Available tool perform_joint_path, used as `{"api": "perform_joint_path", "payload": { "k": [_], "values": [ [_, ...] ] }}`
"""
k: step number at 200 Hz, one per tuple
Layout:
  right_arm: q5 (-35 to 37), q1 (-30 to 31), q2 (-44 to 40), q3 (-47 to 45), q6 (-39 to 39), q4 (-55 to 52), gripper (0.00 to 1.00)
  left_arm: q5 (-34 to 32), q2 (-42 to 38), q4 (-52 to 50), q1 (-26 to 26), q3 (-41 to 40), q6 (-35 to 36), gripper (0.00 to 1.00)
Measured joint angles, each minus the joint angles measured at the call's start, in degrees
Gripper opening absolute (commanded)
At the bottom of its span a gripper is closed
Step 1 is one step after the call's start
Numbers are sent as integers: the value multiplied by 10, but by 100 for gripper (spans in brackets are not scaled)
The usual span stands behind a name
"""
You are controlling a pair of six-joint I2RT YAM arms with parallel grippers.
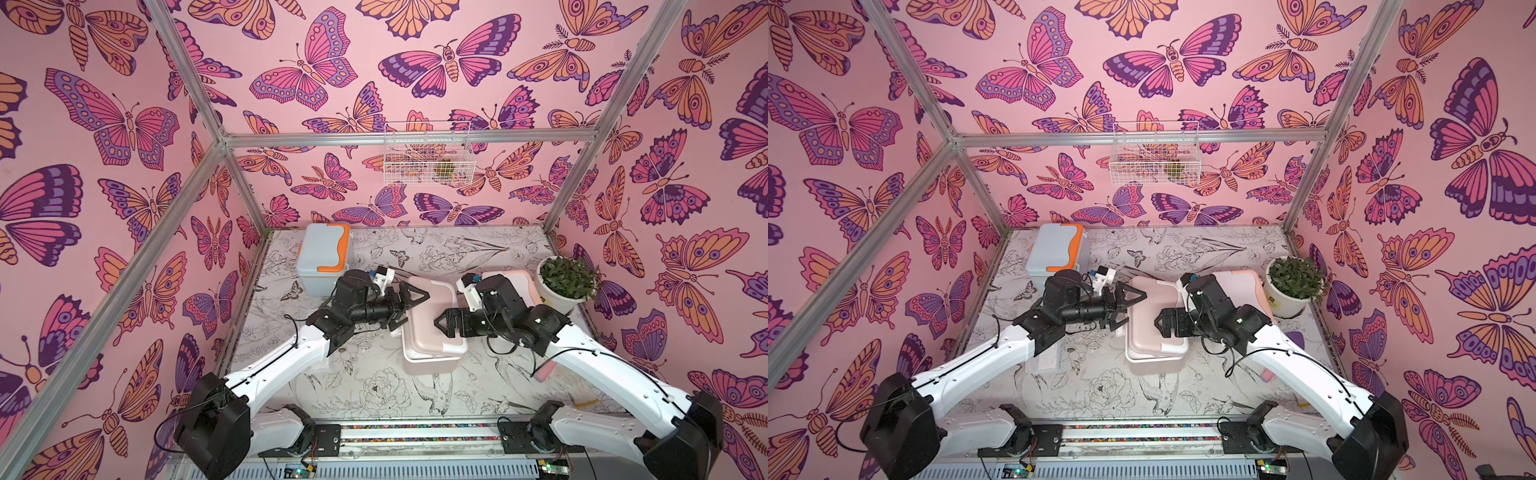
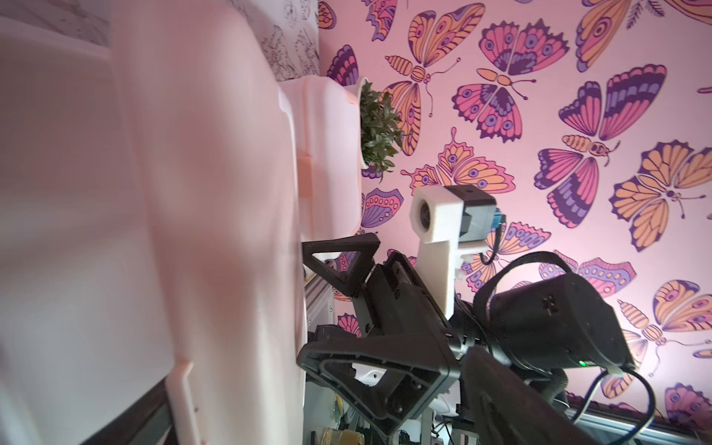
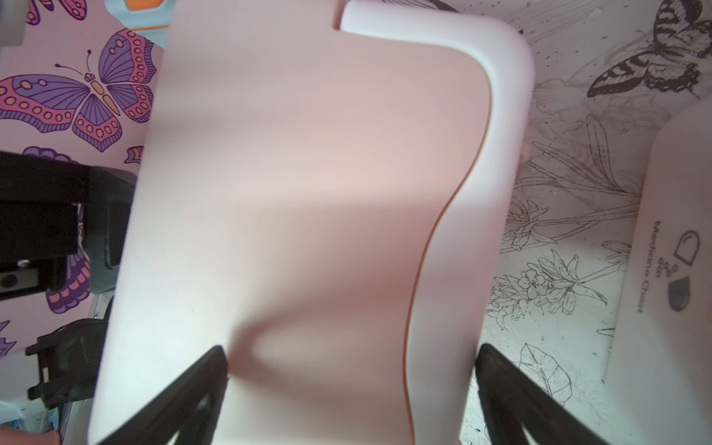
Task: Open first aid kits and take out gauze
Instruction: Open the lid of the first aid kit.
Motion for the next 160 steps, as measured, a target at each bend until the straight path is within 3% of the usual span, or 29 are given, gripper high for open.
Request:
{"api": "perform_joint_path", "payload": {
  "k": [91,124,160],
  "values": [
    [26,2,-146,39,-10,-70,100,15,97,-18,-67,173,22,100],
    [26,2,-179,35,-9,-78,96,-10,181,-65,-122,296,63,100],
    [43,2,-192,30,-9,-82,86,-39,222,-117,-157,358,102,100]
  ]
}}
